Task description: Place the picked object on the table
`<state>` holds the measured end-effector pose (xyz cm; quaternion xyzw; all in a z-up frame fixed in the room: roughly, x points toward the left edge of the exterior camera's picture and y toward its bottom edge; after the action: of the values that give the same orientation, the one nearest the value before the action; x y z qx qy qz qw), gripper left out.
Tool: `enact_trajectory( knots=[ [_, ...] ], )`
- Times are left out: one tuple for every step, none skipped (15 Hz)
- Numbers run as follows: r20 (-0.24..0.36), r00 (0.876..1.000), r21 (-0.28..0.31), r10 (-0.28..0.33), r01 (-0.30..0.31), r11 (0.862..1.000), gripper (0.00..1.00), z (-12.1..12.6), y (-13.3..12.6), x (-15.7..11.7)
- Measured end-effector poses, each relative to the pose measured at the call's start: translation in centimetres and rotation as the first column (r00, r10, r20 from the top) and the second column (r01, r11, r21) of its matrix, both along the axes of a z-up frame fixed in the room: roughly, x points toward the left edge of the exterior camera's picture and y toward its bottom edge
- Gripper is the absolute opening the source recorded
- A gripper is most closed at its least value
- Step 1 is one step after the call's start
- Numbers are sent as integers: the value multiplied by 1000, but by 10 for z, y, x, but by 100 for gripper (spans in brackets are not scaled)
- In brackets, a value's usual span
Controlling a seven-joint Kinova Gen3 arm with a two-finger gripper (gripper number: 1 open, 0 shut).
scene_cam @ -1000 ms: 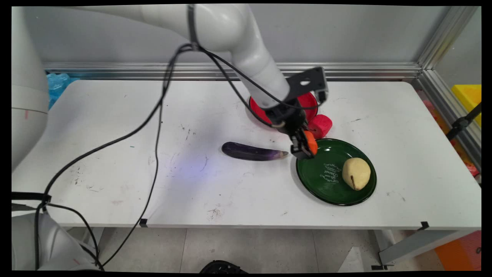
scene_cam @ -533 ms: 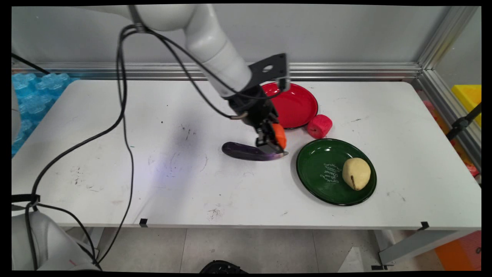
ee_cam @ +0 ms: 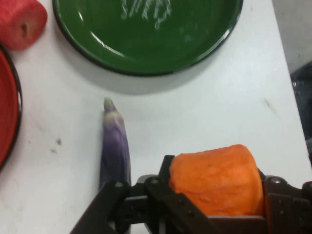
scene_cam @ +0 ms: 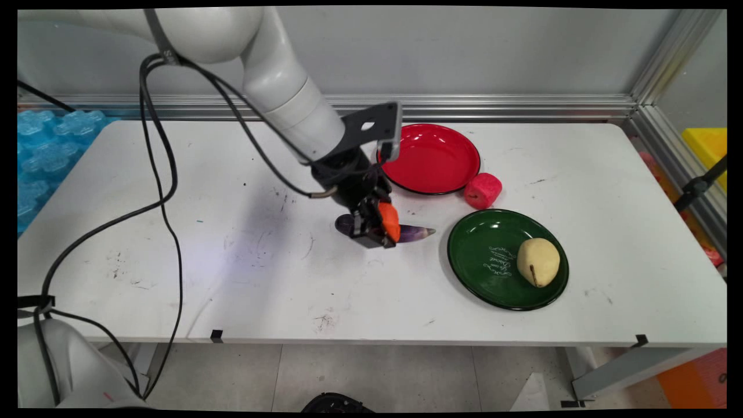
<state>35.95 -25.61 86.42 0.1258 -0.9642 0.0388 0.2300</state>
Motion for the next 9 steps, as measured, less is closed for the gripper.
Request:
enact_trajectory(
  knots=[
    [7, 1000, 2, -6, 6, 1000, 0, -6, 3, 2],
    [14, 1000, 4, -10, 10, 1000, 0, -12, 4, 3],
    [20, 1000, 5, -13, 13, 1000, 0, -19, 5, 3],
    [25, 1000, 6, -15, 15, 1000, 0, -25, 6, 3],
    [31, 999, 8, -16, 16, 1000, 0, -32, 7, 2],
    [35, 999, 9, -18, 17, 1000, 0, -40, 7, 0],
    [37, 999, 11, -18, 18, 1000, 0, -47, 6, -2],
    [38, 999, 12, -18, 18, 1000, 0, -51, 6, -3],
    [39, 999, 15, -18, 17, 1000, 0, -58, 5, -5]
  ],
)
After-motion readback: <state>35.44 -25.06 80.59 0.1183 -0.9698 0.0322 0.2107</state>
